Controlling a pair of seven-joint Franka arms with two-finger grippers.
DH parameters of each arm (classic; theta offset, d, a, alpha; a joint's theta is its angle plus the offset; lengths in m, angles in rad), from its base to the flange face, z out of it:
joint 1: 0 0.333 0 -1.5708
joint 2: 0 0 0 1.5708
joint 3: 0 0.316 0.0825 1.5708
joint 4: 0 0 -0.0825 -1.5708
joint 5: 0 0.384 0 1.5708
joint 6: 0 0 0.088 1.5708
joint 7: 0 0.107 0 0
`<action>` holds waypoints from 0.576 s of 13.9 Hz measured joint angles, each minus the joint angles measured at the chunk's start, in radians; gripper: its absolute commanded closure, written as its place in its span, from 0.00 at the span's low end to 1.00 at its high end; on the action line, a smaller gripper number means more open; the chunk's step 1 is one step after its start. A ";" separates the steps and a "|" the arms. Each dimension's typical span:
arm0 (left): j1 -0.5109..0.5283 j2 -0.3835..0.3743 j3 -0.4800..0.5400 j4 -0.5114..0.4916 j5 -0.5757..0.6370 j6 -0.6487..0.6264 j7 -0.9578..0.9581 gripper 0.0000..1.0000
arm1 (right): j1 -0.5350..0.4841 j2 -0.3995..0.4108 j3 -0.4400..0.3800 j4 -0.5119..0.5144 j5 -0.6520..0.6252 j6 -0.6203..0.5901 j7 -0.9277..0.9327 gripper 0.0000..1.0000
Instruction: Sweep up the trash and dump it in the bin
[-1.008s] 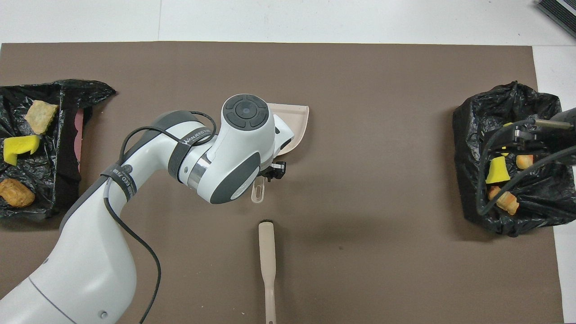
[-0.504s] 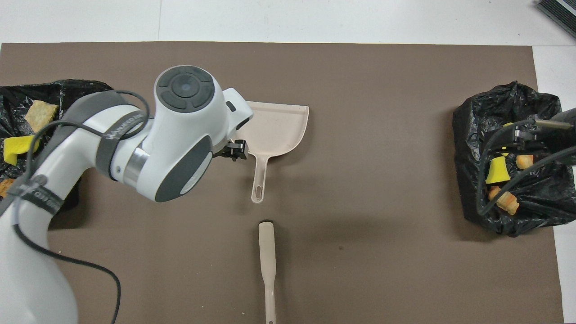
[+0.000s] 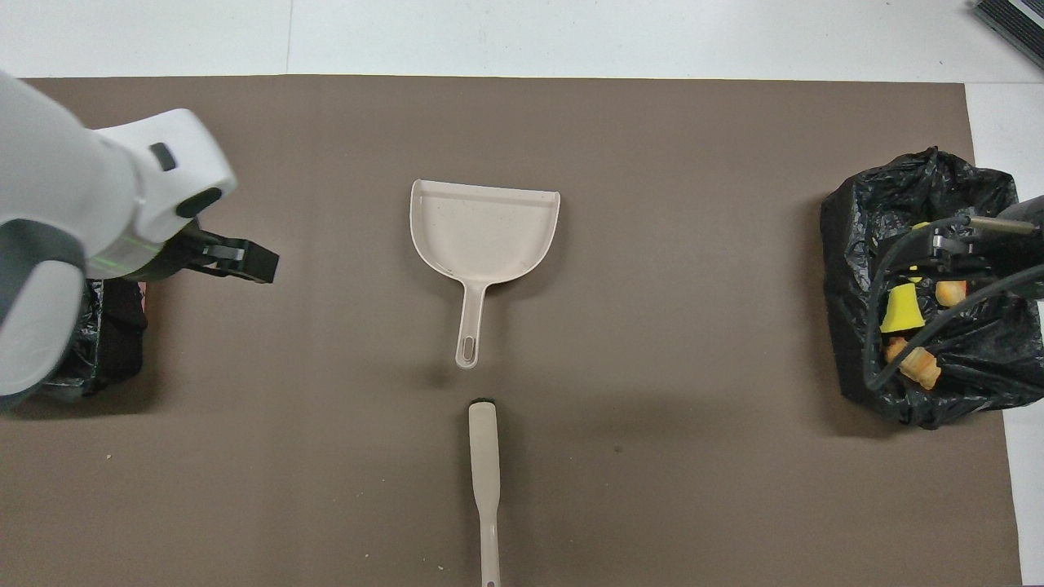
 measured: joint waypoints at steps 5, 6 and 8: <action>0.004 -0.087 0.130 0.027 -0.030 -0.101 0.163 0.00 | 0.000 0.000 0.000 0.000 0.000 0.000 0.000 0.00; 0.004 -0.087 0.147 0.036 -0.036 -0.115 0.178 0.00 | 0.000 0.000 0.000 0.000 0.000 0.000 0.000 0.00; 0.004 -0.086 0.163 0.040 -0.043 -0.132 0.190 0.00 | 0.000 0.000 0.000 0.000 0.000 0.000 0.000 0.00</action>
